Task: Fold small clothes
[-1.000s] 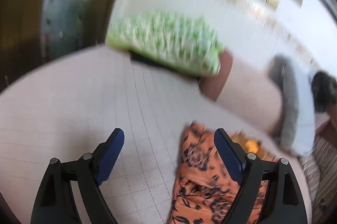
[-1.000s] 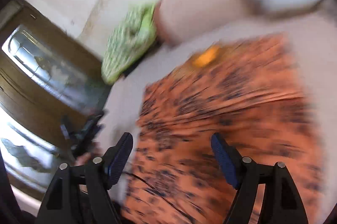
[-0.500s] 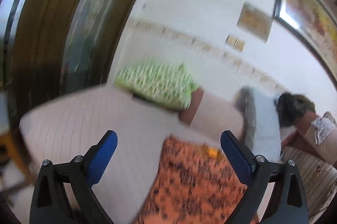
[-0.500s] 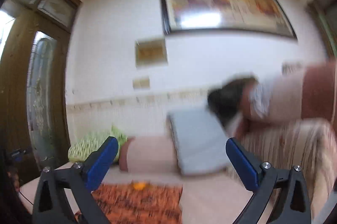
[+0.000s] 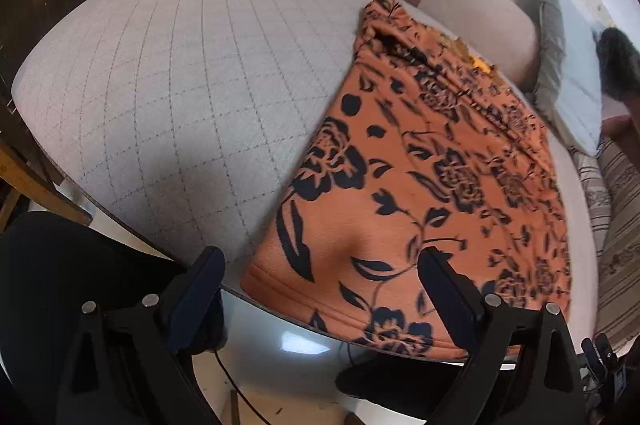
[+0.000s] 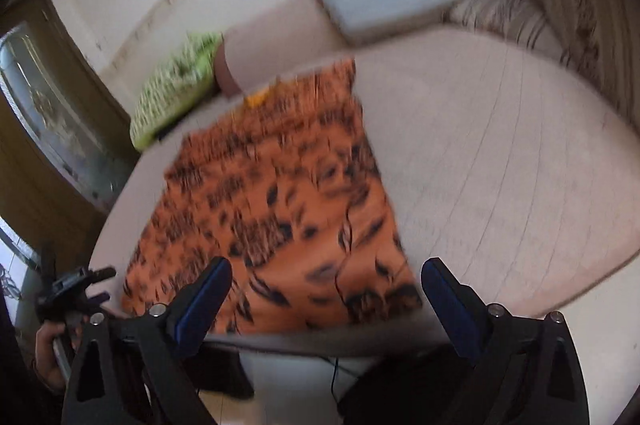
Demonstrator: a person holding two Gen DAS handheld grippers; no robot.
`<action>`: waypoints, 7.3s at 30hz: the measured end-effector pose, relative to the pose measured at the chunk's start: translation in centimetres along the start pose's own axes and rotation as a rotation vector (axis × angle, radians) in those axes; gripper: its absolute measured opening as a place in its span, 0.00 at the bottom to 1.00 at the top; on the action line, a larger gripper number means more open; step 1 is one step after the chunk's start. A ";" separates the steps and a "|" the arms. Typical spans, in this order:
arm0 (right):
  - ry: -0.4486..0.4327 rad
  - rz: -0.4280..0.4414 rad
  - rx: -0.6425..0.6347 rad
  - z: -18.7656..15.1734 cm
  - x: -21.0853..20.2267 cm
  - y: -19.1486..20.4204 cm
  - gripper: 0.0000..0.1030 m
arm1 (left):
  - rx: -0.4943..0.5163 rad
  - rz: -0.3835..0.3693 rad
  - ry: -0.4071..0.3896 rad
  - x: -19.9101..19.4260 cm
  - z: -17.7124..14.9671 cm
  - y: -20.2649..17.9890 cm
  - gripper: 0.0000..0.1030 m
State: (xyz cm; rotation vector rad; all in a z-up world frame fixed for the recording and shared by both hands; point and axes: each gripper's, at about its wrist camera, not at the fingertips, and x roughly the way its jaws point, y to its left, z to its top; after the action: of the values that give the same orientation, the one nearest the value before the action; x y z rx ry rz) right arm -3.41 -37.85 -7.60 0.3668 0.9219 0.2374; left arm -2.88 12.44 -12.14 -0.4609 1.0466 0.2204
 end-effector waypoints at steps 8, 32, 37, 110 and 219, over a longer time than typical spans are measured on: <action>0.137 -0.043 0.013 0.9 4.1 -1.6 0.94 | 0.017 0.043 0.109 3.2 -0.4 0.4 0.66; 0.354 0.163 0.196 0.5 8.3 -4.5 0.12 | 0.085 -0.028 0.108 3.0 0.0 0.0 0.10; 0.266 0.393 0.321 2.2 6.4 -4.6 0.11 | 0.076 -0.146 0.007 -1.2 3.1 -0.3 0.10; 0.463 0.003 0.116 9.5 16.6 0.7 0.25 | 0.167 -0.069 0.161 6.8 8.9 -1.8 0.37; 0.374 0.077 0.078 16.1 20.4 -1.9 0.18 | 0.347 0.153 -0.015 9.3 10.6 -9.9 0.70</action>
State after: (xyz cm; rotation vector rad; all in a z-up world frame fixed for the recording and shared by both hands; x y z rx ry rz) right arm 21.64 -35.69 -14.42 0.4394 1.2886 0.3490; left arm 13.77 8.28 -13.21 -0.0658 1.0808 0.1729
